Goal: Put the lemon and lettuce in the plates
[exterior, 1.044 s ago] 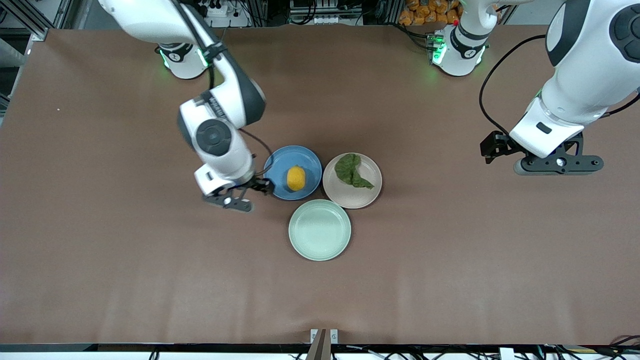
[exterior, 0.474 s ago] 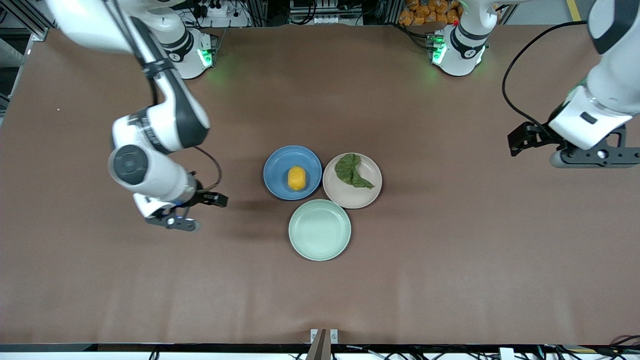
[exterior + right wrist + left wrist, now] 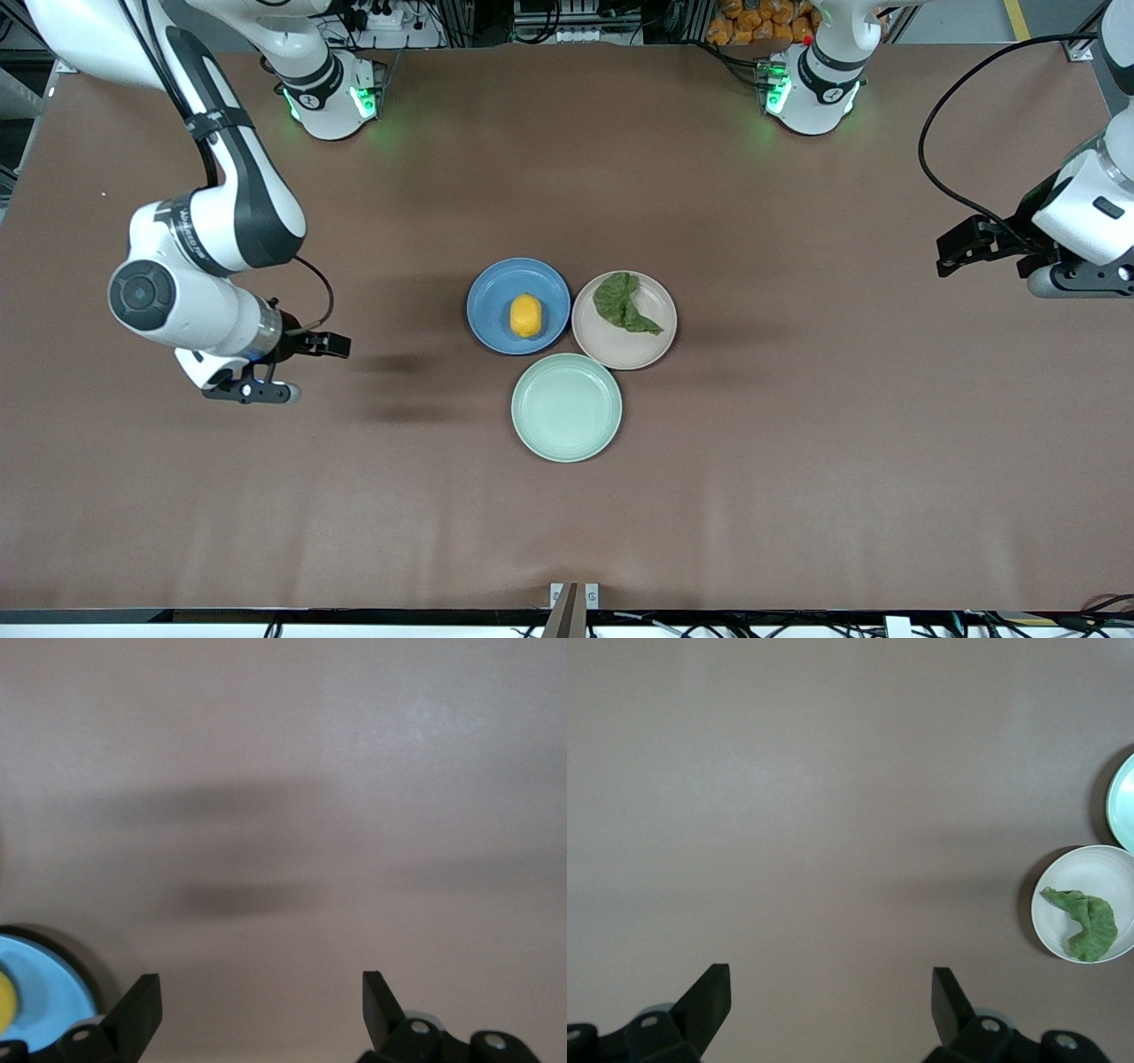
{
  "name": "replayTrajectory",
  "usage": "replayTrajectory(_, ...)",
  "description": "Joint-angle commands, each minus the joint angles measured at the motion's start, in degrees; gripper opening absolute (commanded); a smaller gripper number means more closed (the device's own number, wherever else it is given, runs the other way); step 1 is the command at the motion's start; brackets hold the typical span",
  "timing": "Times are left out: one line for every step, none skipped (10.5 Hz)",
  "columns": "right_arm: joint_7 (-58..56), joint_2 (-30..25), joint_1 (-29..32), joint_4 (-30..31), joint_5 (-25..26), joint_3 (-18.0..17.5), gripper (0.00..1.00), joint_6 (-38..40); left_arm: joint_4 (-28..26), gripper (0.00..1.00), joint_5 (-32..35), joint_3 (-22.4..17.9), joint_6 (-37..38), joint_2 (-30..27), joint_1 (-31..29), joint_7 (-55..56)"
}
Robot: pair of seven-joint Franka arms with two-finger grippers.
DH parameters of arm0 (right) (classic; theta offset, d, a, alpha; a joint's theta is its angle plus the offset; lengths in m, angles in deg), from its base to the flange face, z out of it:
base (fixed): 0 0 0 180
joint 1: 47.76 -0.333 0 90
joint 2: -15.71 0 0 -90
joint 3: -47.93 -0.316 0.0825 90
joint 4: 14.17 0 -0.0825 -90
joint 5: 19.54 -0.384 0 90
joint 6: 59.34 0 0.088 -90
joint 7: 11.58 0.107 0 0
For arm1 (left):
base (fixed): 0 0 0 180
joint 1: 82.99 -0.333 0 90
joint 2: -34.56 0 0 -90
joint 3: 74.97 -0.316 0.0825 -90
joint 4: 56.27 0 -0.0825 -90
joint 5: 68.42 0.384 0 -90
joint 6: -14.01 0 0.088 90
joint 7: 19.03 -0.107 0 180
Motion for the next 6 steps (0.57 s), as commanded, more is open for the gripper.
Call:
replayTrajectory(-3.62, -6.88, -0.25, 9.33, 0.56, 2.91, 1.00, -4.68, -0.18, 1.00, -1.64, -0.34, 1.23, -2.37, -0.14, -1.15)
replayTrajectory(-4.50, -8.46, -2.52, 11.43, 0.56, 6.06, 1.00, -5.74, -0.88, 1.00, -1.73, -0.42, 1.23, -3.69, -0.14, -1.15)
replayTrajectory(-4.60, -10.13, -5.16, 14.07, 0.56, 9.31, 1.00, -7.83, -1.75, 1.00, -3.03, -1.03, 1.23, -4.74, -0.14, -1.15)
replayTrajectory(-4.95, -11.45, -5.27, 15.92, 0.65, 10.04, 1.00, -9.42, -1.76, 1.00, -3.39, -1.48, 1.40, -4.93, 0.12, -1.15)
replayTrajectory(-6.43, -12.50, -5.01, 16.03, 0.56, 10.13, 1.00, -9.09, -1.76, 1.00, -3.40, -1.48, 1.40, -5.02, 0.30, -1.15)
replayTrajectory(-7.05, -14.17, -5.09, 15.94, 0.65, 10.83, 1.00, -8.39, -1.76, 1.00, -3.40, -1.48, 1.40, -5.37, 1.34, -1.06)
